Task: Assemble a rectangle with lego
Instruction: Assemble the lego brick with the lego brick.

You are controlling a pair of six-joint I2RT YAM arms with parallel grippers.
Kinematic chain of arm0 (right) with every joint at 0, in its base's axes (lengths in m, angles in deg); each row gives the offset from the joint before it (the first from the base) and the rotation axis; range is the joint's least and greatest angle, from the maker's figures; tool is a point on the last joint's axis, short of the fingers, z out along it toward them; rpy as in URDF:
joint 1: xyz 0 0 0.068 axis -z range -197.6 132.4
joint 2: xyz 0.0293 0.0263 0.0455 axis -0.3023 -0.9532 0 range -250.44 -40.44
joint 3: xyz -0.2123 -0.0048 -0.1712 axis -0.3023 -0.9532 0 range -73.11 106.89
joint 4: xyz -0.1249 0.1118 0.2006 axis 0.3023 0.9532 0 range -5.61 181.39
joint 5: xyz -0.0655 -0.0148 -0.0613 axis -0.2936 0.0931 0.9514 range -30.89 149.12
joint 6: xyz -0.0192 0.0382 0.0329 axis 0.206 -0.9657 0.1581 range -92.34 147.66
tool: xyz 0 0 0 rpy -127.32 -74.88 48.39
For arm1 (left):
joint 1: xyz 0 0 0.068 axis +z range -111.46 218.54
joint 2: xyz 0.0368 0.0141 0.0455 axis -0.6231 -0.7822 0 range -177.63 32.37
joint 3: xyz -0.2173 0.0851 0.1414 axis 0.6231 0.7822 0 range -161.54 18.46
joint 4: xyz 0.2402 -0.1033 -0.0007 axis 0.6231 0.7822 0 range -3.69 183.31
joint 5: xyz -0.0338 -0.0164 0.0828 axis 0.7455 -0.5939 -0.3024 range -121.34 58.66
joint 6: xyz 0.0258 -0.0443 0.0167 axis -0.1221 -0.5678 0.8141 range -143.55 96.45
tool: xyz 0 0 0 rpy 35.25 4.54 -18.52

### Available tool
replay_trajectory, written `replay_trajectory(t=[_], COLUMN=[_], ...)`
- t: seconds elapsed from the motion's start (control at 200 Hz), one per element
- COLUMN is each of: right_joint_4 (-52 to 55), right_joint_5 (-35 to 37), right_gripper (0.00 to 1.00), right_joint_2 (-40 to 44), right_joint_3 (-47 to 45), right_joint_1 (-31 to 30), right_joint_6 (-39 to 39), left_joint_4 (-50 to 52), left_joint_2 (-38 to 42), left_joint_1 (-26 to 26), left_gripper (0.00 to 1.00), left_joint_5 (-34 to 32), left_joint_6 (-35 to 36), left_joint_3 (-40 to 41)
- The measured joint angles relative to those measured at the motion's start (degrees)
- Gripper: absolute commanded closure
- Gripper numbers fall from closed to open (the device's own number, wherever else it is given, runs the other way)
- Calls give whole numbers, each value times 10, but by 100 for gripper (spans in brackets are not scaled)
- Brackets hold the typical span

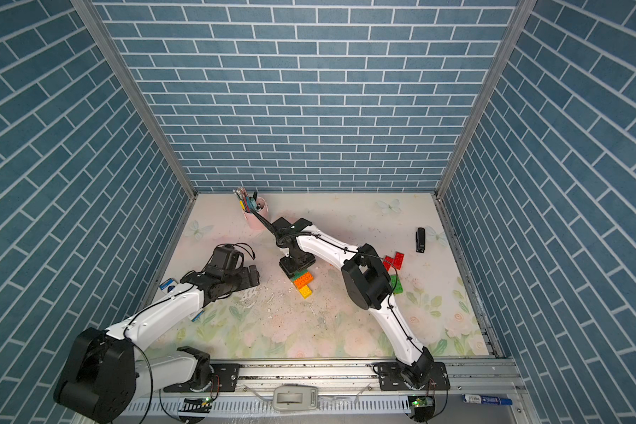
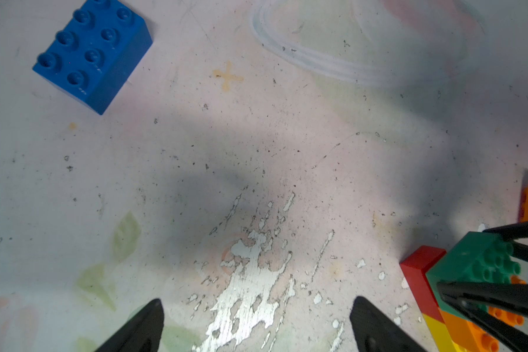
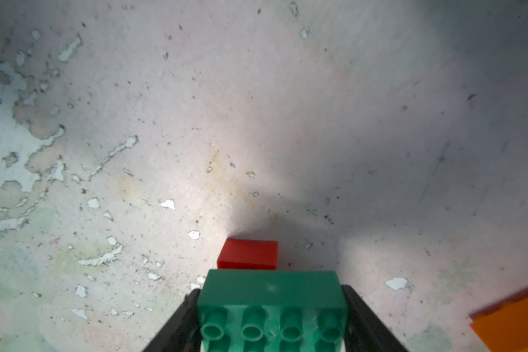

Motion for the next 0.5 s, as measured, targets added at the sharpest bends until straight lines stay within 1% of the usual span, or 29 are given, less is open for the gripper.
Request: replay_trajectory(t=[0.5], right_joint_4=[22], right_joint_5=[0], right_gripper=[97], right_joint_2=[-16], right_joint_3=[26], right_joint_1=[0], right_joint_6=[0], left_joint_4=[-4], left_joint_2=[0], left_joint_1=[4], left_gripper=[3], left_joint_5=[5], left_joint_6=[2], left_joint_3=[5])
